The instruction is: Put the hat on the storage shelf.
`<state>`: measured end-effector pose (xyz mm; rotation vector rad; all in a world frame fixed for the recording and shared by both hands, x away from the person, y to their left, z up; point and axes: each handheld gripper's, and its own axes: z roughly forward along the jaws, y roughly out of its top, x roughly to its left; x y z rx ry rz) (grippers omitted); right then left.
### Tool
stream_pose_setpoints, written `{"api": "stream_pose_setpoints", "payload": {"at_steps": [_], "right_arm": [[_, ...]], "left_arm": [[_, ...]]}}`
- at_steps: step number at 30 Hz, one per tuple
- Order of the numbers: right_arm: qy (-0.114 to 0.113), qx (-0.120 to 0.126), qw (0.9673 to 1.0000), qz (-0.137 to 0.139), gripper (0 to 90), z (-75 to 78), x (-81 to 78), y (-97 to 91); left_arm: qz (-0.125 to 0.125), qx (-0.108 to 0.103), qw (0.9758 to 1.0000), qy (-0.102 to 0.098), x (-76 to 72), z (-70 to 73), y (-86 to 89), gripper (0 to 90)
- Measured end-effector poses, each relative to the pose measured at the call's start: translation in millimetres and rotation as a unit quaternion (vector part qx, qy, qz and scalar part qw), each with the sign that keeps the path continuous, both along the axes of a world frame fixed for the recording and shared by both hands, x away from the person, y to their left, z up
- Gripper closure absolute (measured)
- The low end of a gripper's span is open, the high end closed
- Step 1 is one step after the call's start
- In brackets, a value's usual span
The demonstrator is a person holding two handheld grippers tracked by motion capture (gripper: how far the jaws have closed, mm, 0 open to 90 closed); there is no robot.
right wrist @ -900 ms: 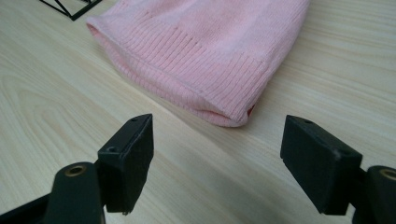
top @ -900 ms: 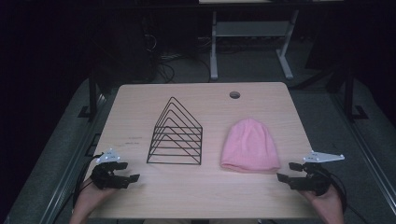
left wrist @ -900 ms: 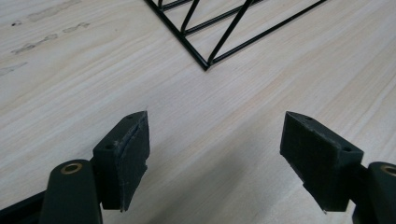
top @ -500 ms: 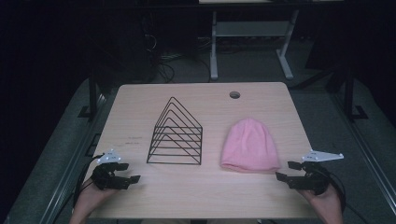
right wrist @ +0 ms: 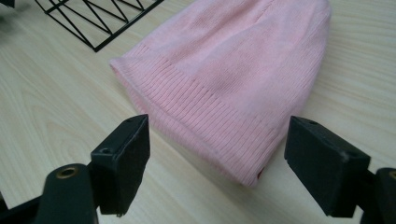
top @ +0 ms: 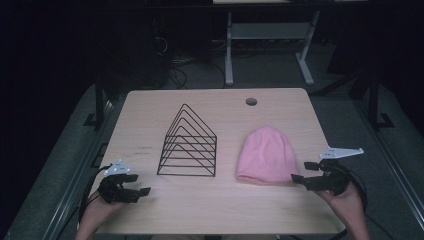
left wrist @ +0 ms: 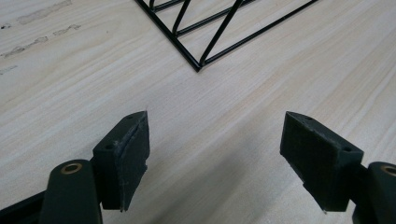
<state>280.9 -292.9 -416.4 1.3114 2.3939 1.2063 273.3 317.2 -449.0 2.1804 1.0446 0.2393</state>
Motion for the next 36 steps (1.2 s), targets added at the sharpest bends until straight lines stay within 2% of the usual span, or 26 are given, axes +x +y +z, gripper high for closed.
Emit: {"api": "stream_pose_setpoints", "payload": {"at_steps": [1, 4, 11, 14, 22, 25, 26, 36], "right_arm": [[-0.003, -0.003, 1.0000, 0.002, 21.7, 0.8, 3.3, 0.0], [0.009, -0.009, 0.9999, 0.005, 21.5, 2.4, 15.1, 2.2], [0.018, -0.011, 0.9998, 0.007, 21.0, 11.1, 31.1, 5.8], [0.014, -0.003, 0.9998, 0.013, 20.6, 15.6, 37.4, 8.1], [0.021, -0.014, 0.9995, 0.017, 19.9, 24.6, 57.4, 11.8], [0.017, -0.011, 0.9996, 0.019, 20.0, 25.6, 60.6, 11.9], [0.026, -0.013, 0.9995, 0.015, 19.6, 26.9, 63.3, 13.0], [0.041, -0.027, 0.9986, 0.019, 19.3, 31.8, 85.6, 16.2]], "left_arm": [[0.000, 0.001, 1.0000, -0.001, 0.1, 0.1, 0.0, 24.0], [-0.001, 0.001, 1.0000, -0.004, 0.1, 1.7, 1.0, 23.4], [0.002, -0.003, 1.0000, -0.005, 0.1, 1.4, 0.2, 23.2], [0.001, -0.002, 1.0000, -0.005, 0.5, 1.2, 0.0, 23.0], [0.001, -0.002, 1.0000, -0.005, 0.4, 1.5, -0.7, 23.0], [0.000, 0.000, 1.0000, -0.002, 0.2, 1.5, -1.8, 23.0], [-0.001, 0.000, 1.0000, -0.003, 0.2, 1.5, -2.0, 23.0], [-0.003, 0.000, 1.0000, -0.003, 0.7, 1.8, -2.4, 23.0]]}}
